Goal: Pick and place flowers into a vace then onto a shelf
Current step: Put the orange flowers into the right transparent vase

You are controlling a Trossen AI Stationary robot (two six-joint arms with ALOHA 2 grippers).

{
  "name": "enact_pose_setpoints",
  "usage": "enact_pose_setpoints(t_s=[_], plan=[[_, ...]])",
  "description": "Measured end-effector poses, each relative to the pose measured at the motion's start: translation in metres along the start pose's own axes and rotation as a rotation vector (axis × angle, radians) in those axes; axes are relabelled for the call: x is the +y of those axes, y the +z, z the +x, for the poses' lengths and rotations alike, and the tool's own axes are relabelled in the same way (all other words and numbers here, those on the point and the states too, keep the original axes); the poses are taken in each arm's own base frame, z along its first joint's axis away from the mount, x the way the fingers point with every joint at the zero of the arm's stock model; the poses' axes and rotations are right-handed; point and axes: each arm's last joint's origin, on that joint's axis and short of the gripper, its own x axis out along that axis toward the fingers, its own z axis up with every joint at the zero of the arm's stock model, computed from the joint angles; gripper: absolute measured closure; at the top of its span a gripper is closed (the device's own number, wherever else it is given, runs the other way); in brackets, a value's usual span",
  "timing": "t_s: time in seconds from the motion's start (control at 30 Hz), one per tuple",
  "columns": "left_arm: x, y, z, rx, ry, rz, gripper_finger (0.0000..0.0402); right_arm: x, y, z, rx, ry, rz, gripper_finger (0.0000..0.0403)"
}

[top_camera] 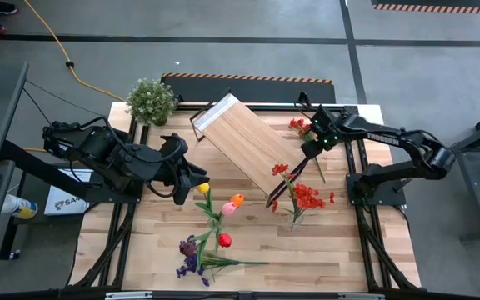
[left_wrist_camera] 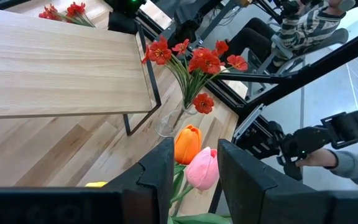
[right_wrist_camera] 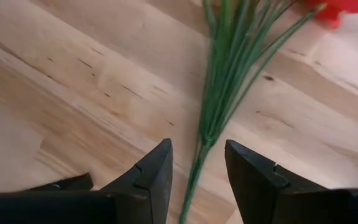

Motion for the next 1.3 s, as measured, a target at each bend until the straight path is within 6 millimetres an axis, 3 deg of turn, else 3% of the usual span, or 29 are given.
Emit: enact_pose_setpoints(t_s=[0.6,1.0,1.3], plan=[[0.0,0.0,0.0,0.004,-0.002,0.001,0.0245,0.001,0.011,0.04,0.058,-0.067,0.069,0.0265],[0.001,-0.001,0.0,0.01,0.004,0.005,0.0245,0.001,0.013,0.048,0.06,-0.082,0.099,0.0266],[0.002,-0.002,0.0,0.018,0.015,0.011,0.0245,0.0,0.015,0.048,0.041,-0.096,0.136,0.0329]])
